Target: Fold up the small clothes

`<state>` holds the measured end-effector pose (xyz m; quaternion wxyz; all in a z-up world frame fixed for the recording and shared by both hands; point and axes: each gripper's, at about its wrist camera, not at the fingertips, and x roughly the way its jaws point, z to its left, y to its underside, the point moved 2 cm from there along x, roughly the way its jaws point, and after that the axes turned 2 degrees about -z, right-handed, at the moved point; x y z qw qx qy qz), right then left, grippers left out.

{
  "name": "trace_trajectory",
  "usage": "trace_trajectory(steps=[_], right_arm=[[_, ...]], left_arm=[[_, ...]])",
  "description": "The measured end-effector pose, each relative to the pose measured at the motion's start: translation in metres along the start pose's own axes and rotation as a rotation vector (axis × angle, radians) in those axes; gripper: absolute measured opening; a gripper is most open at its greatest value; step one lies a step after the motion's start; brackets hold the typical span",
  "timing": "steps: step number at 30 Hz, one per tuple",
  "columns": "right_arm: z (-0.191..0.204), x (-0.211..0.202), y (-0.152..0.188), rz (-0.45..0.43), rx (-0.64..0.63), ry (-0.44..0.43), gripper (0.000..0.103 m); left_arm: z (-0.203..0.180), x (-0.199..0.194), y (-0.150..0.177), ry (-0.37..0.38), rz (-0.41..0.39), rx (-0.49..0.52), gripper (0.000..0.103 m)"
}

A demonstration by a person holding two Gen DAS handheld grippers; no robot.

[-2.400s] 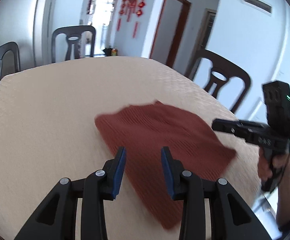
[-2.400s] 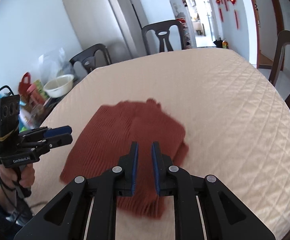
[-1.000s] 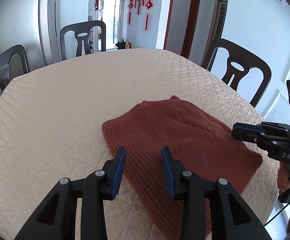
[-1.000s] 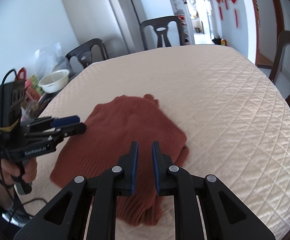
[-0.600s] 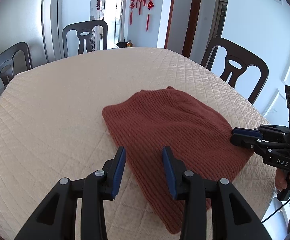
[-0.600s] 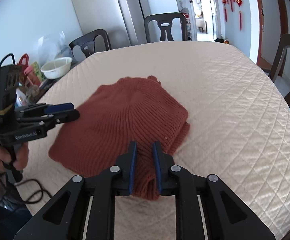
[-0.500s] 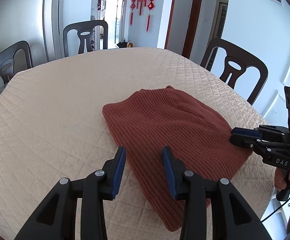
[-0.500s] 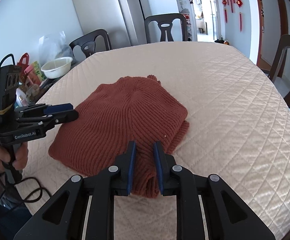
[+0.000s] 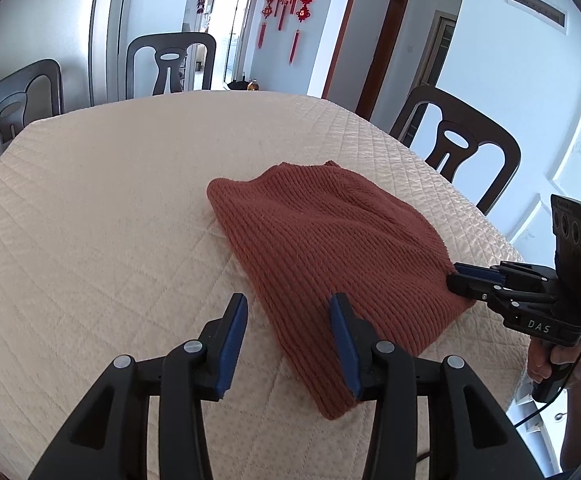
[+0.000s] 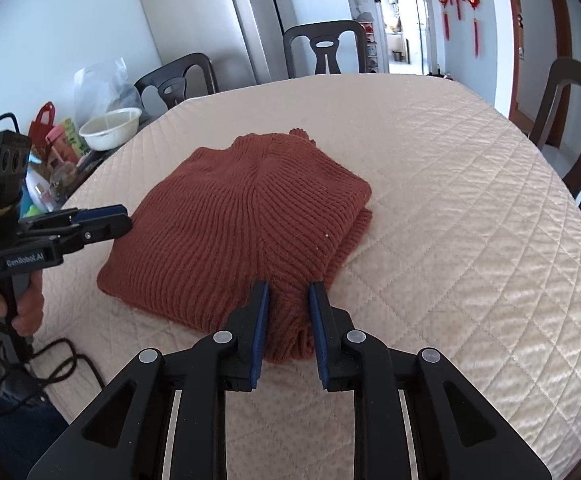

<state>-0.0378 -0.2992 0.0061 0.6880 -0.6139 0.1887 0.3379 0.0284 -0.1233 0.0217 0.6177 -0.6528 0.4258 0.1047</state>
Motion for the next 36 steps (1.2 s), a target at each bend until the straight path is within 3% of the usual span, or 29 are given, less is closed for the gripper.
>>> trace_trajectory(steps=[2,6,13,23,27,30,36], right_arm=[[0.000,0.000,0.002,0.002,0.003,-0.001,0.023],[-0.008,0.002,0.003,0.004,0.046,-0.004,0.038],[-0.013,-0.001,-0.003,0.011,0.083,-0.031,0.039],[-0.014,0.003,-0.027,-0.047,0.136,-0.033,0.039],[-0.018,0.019,-0.030,-0.019,0.149,0.003,0.039],[-0.026,0.022,-0.029,-0.013,0.194,-0.018,0.046],[-0.034,0.023,-0.031,-0.005,0.241,-0.041,0.047]], left_arm=[[0.002,0.000,0.004,0.012,0.002,-0.002,0.050],[0.006,0.006,0.007,0.038,0.022,-0.029,0.055],[0.002,0.003,-0.003,0.016,0.011,-0.009,0.055],[0.003,0.014,-0.021,-0.007,-0.010,-0.030,0.055],[0.007,0.020,-0.021,-0.008,0.001,-0.047,0.055],[0.009,0.021,-0.019,0.003,0.005,-0.061,0.055],[0.013,0.023,-0.021,0.023,0.001,-0.086,0.055]])
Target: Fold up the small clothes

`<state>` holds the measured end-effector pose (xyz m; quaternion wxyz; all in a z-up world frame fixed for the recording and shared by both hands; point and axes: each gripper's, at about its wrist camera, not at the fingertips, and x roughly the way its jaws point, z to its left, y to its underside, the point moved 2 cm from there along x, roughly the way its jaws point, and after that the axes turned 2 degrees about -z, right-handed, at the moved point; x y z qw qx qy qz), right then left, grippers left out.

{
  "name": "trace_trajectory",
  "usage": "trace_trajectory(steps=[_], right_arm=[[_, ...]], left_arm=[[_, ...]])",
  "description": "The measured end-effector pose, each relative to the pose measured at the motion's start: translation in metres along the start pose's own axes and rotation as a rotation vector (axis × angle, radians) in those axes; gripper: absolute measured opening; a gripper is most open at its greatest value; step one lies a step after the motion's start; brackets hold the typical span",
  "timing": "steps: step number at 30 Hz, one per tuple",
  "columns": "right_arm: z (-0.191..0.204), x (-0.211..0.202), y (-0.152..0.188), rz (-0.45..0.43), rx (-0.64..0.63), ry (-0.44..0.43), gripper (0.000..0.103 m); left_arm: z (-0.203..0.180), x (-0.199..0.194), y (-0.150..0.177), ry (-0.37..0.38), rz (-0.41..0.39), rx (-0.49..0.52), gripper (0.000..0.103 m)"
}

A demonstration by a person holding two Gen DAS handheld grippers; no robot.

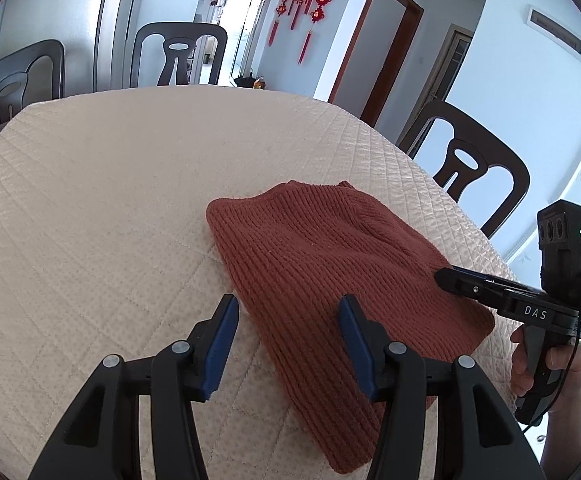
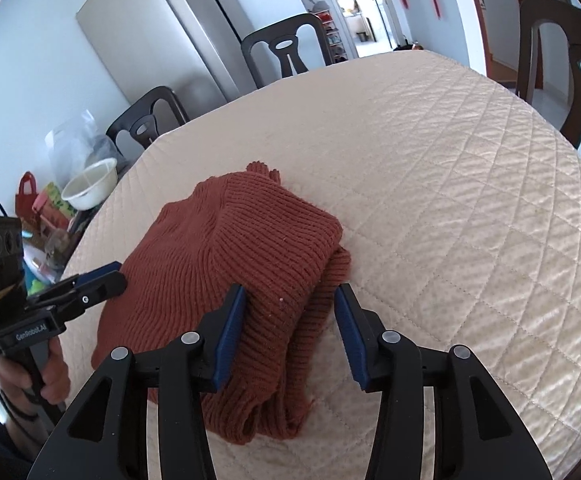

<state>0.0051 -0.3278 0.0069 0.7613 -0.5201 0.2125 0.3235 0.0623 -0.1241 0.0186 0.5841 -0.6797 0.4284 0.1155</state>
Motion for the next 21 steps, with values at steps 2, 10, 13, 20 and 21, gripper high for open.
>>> trace_trajectory(steps=[2,10,13,20,21], right_arm=[[-0.001,0.001,-0.002,0.002,0.015,-0.009,0.047],[-0.018,0.011,-0.005,0.022,0.107,-0.084,0.056],[-0.019,0.013,-0.007,0.021,0.107,-0.096,0.056],[-0.020,0.015,-0.010,0.024,0.116,-0.127,0.056],[-0.019,0.014,-0.009,0.029,0.110,-0.134,0.055]], left_arm=[[0.002,0.002,-0.001,0.017,0.004,-0.017,0.055],[0.007,0.014,0.006,0.069,0.030,-0.063,0.058],[0.008,0.019,0.007,0.093,0.045,-0.079,0.059],[0.006,0.023,0.012,0.112,0.055,-0.102,0.061],[0.006,0.022,0.014,0.109,0.051,-0.098,0.061]])
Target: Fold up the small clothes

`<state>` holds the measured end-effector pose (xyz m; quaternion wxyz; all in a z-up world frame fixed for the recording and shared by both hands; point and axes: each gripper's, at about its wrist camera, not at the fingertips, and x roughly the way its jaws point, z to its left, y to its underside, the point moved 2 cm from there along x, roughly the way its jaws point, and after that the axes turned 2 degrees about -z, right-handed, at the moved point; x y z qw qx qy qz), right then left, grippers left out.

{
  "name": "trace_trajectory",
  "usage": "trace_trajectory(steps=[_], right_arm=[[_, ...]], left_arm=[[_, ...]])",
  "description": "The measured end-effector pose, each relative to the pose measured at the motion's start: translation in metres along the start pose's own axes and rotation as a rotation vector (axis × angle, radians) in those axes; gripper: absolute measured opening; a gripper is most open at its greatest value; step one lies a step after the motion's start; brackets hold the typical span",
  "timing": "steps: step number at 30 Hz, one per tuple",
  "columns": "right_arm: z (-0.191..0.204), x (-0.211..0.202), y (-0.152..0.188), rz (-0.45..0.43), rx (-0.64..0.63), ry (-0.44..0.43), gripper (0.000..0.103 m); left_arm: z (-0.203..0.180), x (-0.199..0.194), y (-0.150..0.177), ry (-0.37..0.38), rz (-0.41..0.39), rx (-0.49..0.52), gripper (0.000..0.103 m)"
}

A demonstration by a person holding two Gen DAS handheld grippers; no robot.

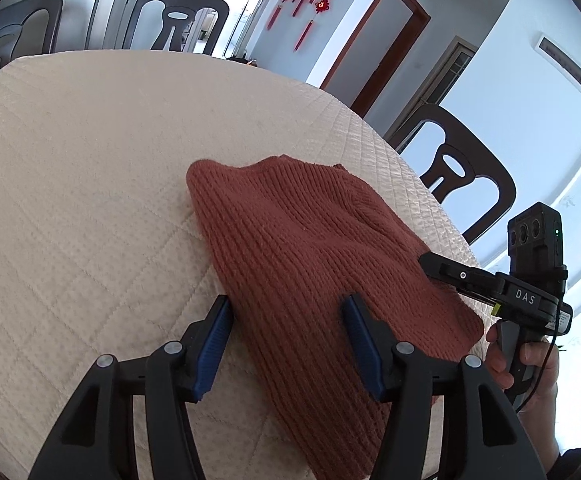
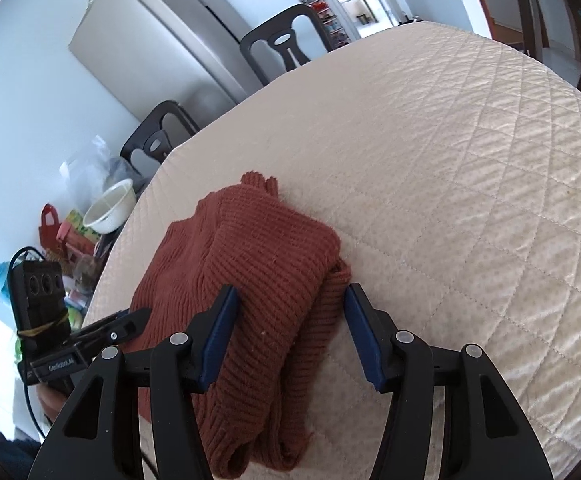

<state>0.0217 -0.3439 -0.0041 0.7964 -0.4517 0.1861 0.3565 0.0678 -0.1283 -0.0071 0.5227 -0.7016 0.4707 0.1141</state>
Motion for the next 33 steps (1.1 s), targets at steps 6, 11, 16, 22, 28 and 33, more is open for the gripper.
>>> trace_trajectory(steps=[6,11,16,22,28,33], right_arm=[[-0.001,0.000,0.004,0.014,0.010,-0.046,0.042],[0.001,0.002,0.003,0.018,0.008,-0.072,0.028],[0.009,-0.002,0.003,0.012,-0.021,-0.053,0.023],[0.021,-0.010,0.000,-0.016,-0.047,-0.048,0.020],[0.040,-0.016,-0.005,-0.036,-0.092,-0.065,0.018],[0.059,-0.009,-0.010,-0.038,-0.127,-0.082,0.018]], left_arm=[[-0.009,0.004,0.002,-0.038,0.004,0.040,0.061],[-0.014,0.006,-0.002,-0.070,0.010,0.070,0.060],[-0.019,0.002,-0.004,-0.089,0.005,0.094,0.051],[-0.026,-0.007,-0.010,-0.098,-0.016,0.141,0.040],[-0.028,-0.020,-0.016,-0.085,-0.037,0.163,0.037],[-0.018,-0.038,-0.025,-0.099,-0.079,0.169,0.037]])
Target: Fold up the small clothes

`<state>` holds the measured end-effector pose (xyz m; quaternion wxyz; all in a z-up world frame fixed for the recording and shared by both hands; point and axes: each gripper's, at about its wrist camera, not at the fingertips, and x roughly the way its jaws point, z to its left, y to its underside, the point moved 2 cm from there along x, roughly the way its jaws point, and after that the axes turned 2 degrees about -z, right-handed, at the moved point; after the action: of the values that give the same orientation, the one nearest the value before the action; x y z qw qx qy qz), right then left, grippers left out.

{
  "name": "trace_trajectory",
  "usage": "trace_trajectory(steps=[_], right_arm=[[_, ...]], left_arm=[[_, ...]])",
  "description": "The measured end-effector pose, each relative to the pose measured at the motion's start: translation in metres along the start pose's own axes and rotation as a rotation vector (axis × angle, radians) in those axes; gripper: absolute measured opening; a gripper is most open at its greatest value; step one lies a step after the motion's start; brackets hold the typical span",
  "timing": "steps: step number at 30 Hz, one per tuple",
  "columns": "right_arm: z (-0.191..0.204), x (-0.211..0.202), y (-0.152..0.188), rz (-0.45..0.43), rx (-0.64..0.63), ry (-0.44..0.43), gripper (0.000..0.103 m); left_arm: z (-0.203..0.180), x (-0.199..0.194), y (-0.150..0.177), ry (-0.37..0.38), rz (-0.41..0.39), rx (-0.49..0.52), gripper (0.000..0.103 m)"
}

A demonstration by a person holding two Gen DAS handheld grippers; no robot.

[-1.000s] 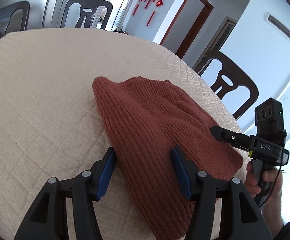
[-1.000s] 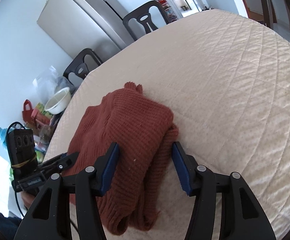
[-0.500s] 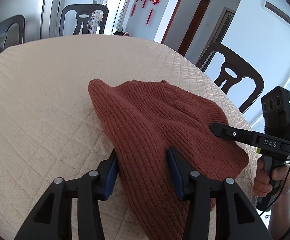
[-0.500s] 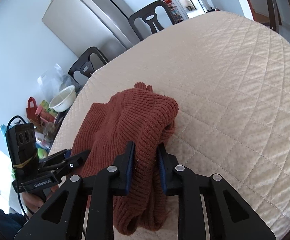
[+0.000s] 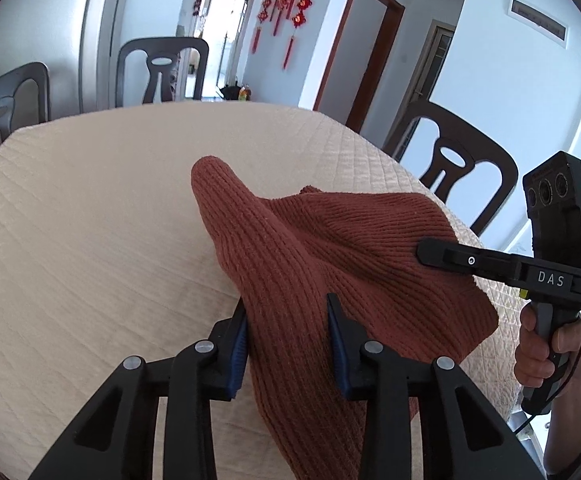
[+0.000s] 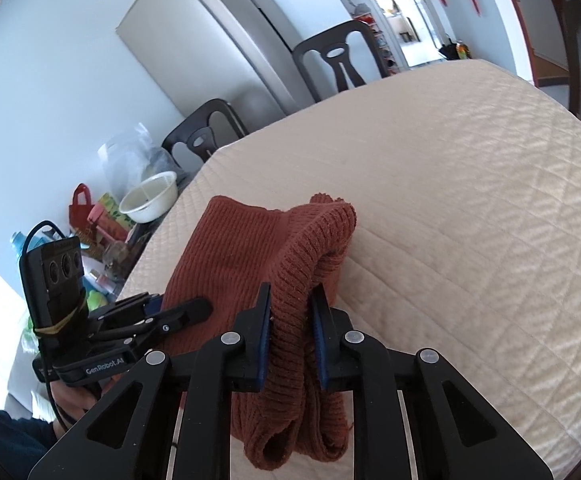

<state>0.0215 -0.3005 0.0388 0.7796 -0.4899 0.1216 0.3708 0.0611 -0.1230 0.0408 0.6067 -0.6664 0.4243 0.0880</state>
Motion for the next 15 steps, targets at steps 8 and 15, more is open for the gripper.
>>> trace_trajectory(steps=[8,15], right_arm=[[0.030,0.048,-0.013,0.028,-0.030,-0.078,0.018],[0.063,0.097,-0.031,0.047,-0.063,-0.164,0.018]], left_arm=[[0.048,-0.018,-0.013,-0.054,-0.047,-0.024,0.037],[0.098,-0.032,-0.029,-0.114,-0.087,-0.053,0.037]])
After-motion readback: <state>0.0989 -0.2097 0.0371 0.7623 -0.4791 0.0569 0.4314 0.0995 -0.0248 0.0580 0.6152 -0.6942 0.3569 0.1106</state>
